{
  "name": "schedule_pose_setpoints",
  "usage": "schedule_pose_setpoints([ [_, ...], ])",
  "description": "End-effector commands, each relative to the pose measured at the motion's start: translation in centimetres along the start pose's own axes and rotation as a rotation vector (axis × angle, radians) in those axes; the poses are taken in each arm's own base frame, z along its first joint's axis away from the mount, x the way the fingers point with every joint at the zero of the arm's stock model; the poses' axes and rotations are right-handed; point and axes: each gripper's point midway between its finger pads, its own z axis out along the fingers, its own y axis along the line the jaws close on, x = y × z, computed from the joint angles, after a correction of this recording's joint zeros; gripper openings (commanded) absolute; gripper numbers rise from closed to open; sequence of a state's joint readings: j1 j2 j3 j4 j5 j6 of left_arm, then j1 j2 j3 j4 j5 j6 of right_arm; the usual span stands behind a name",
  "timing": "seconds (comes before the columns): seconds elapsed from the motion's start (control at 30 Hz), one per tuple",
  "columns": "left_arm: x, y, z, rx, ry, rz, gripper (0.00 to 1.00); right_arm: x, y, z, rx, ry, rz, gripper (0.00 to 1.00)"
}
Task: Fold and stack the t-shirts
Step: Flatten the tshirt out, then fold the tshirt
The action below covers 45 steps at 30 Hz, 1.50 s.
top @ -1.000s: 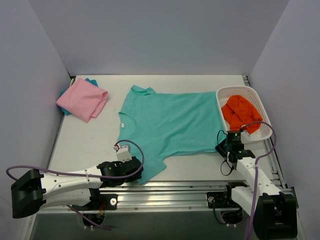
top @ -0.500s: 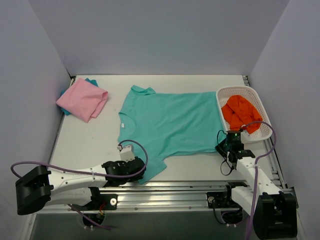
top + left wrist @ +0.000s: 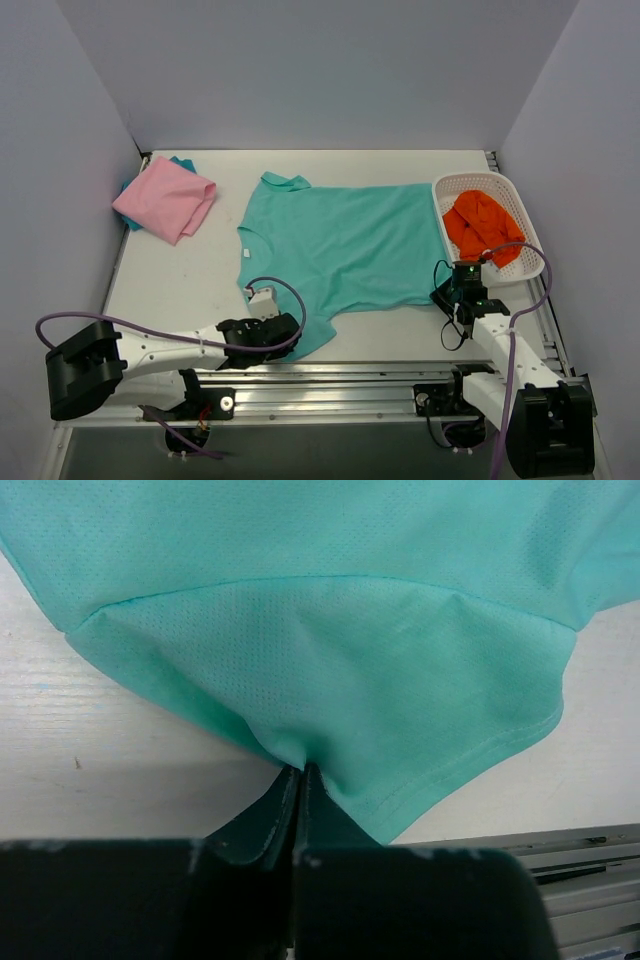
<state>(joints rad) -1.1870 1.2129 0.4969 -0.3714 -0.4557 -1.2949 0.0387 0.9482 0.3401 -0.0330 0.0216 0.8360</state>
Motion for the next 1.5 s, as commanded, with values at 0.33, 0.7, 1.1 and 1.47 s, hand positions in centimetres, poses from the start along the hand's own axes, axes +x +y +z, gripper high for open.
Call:
schedule_pose_setpoints([
  [0.33, -5.2, 1.6, -4.9, -0.018, -0.115, 0.015, 0.02, -1.7, 1.3, -1.0, -0.027, -0.039, 0.007, 0.00],
  [0.7, -12.3, 1.6, -6.3, 0.001, -0.250, -0.022, 0.02, -3.4, 2.9, -1.4, -0.056, -0.076, 0.009, 0.00],
  [1.1, -19.2, -0.5, -3.0, 0.013, -0.289, -0.051, 0.02, -4.9, 5.4, 0.7, -0.072, -0.077, 0.037, 0.00],
  [1.47, -24.8, -2.0, 1.0, 0.038, -0.317, -0.096, 0.02, -8.4, 8.7, 2.6, -0.041, -0.110, 0.070, 0.00],
])
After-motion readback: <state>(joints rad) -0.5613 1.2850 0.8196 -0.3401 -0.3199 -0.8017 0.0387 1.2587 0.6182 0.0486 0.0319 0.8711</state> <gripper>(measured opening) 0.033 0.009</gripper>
